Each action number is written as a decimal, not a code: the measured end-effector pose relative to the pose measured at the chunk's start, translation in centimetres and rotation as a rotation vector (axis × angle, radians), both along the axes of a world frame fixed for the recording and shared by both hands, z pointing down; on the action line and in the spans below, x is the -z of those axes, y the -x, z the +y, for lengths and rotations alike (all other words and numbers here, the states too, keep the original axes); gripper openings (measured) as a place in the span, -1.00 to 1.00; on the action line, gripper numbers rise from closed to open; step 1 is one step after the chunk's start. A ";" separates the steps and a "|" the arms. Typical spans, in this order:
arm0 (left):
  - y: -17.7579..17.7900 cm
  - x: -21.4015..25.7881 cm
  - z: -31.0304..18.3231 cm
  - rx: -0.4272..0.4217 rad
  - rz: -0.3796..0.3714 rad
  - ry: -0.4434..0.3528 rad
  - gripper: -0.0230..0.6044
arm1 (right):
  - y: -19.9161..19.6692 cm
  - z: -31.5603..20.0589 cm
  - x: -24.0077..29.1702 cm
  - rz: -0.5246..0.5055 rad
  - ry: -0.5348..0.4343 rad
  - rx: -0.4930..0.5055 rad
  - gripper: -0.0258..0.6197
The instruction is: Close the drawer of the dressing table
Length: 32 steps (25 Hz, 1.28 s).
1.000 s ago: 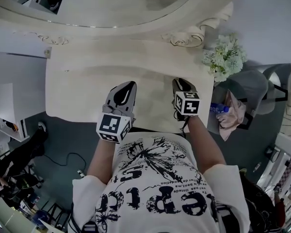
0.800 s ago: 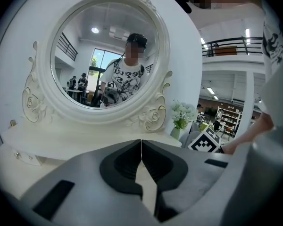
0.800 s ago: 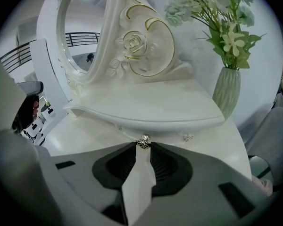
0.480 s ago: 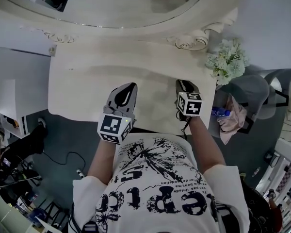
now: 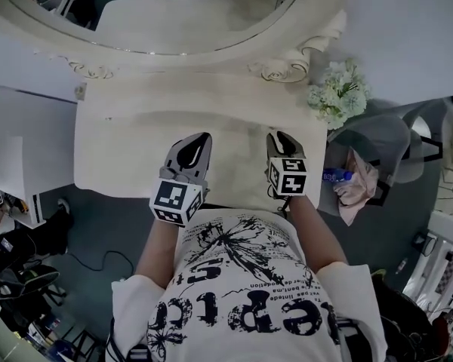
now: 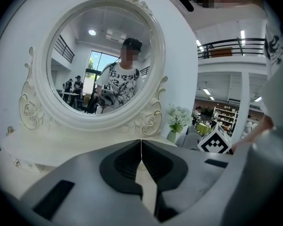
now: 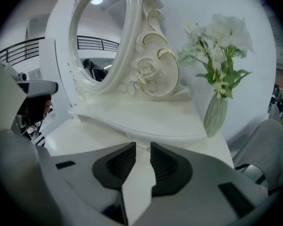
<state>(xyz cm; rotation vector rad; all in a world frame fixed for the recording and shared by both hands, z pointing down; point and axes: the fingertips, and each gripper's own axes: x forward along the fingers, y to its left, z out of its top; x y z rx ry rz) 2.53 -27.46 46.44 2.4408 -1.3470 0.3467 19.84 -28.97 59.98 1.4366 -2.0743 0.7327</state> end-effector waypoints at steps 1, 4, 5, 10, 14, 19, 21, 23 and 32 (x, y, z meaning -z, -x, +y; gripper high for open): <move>-0.2 0.3 0.0 -0.008 -0.002 -0.008 -0.86 | 0.1 0.1 1.1 -0.003 -0.026 0.002 -0.62; -0.8 1.4 -0.1 -0.027 0.003 -0.031 -0.86 | 0.0 0.0 4.6 -0.001 -0.122 0.004 -0.79; -1.1 1.8 -0.2 -0.034 0.005 -0.039 -0.86 | -0.1 -0.1 5.9 -0.001 -0.160 0.003 -0.81; -2.3 4.4 -1.0 -0.058 0.010 -0.098 -0.86 | 0.0 -0.7 13.6 -0.065 -0.363 0.013 -0.84; -3.1 7.1 -1.4 -0.082 0.018 -0.163 -0.86 | -0.3 -0.4 19.0 -0.111 -0.511 0.008 -0.86; -3.3 10.2 -1.7 -0.093 0.103 -0.201 -0.86 | -0.2 0.7 23.1 -0.122 -0.627 0.042 -0.87; -3.2 11.1 -1.9 -0.090 0.114 -0.218 -0.86 | -0.4 0.9 23.8 -0.114 -0.643 0.045 -0.87; -3.4 11.7 -1.8 -0.098 0.098 -0.235 -0.86 | -0.6 1.0 24.1 -0.115 -0.648 0.039 -0.87; -3.9 11.9 -1.1 -0.110 0.092 -0.232 -0.86 | -0.2 1.1 24.0 -0.123 -0.635 0.046 -0.87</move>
